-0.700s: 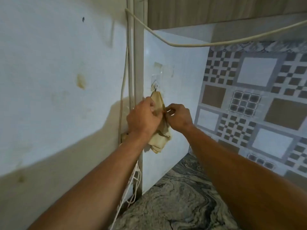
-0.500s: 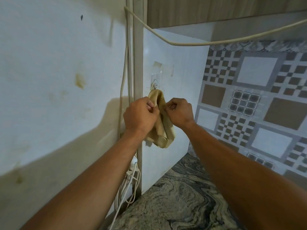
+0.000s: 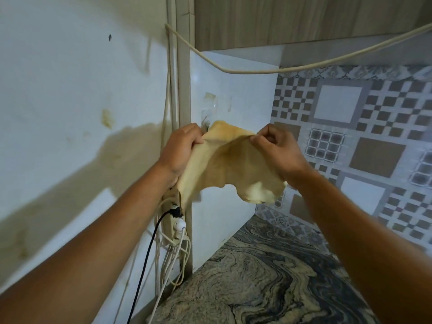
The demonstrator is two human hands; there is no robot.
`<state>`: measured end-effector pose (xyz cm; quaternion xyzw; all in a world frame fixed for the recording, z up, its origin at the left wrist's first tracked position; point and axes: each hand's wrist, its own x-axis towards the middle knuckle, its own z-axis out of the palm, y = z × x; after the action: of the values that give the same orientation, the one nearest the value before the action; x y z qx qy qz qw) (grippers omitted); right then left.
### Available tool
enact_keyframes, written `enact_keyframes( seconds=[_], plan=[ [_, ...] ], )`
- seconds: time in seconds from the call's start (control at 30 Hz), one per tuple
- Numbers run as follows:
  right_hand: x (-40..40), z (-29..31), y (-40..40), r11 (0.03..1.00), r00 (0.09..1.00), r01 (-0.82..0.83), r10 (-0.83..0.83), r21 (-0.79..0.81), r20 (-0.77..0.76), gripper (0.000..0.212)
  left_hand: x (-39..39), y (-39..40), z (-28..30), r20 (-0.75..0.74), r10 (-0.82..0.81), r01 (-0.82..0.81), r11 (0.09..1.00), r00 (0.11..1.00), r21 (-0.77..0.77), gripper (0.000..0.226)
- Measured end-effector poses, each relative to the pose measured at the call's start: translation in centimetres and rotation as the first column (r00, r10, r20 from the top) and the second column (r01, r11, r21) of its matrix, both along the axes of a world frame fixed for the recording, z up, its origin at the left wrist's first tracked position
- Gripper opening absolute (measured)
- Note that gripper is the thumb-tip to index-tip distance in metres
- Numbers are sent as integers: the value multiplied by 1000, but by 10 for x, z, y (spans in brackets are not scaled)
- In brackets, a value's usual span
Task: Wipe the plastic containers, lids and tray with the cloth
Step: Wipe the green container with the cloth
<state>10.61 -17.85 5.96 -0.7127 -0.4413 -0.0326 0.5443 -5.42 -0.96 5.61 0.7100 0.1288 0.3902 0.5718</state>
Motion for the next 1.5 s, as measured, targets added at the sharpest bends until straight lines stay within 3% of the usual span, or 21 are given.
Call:
enact_keyframes(
  seconds=[0.1,0.27,0.37,0.5,0.67,0.73,0.83,0.93,1.07,1.2,1.37,1.43,1.5],
  plan=[
    [-17,-15,-30,997,992,-67,61,-50,-113,29,-9,-17,-10,-13,-300,282,912,954,-298,6],
    [-36,-48,-85,989,953,-141,124,-45,-276,24,-12,-56,-42,-90,-503,410,784,859,-466,36],
    [-43,-68,-118,990,931,-142,133,-2,-339,26,-9,-84,-59,-108,-644,514,690,758,-509,33],
    [-53,-85,-162,983,895,-154,182,100,-408,15,-4,-114,-74,-142,-702,590,675,697,-443,36],
    [-63,-105,-208,952,800,-162,281,260,-531,23,3,-165,-82,-10,-781,732,589,624,-343,30],
    [-72,-115,-220,944,793,-136,286,301,-538,29,10,-190,-85,17,-787,763,593,617,-257,32],
    [-81,-133,-234,915,809,-46,270,401,-523,20,24,-223,-90,76,-776,777,612,626,-149,34],
    [-85,-151,-250,854,824,86,228,513,-519,29,35,-257,-99,187,-735,758,623,652,-193,33],
    [-101,-164,-271,808,773,176,241,563,-587,35,45,-297,-115,246,-705,745,602,665,-287,31],
    [-118,-175,-297,807,776,294,112,512,-621,45,47,-330,-123,149,-758,759,575,635,-306,28],
    [-127,-196,-329,786,735,450,-56,424,-676,44,56,-337,-135,-180,-648,663,747,740,41,18],
    [-131,-204,-338,755,718,506,-99,418,-689,46,56,-339,-149,-263,-625,667,737,735,111,15],
    [-135,-212,-343,751,698,540,-147,380,-701,41,52,-340,-167,-326,-682,736,674,655,68,9]
  ],
)
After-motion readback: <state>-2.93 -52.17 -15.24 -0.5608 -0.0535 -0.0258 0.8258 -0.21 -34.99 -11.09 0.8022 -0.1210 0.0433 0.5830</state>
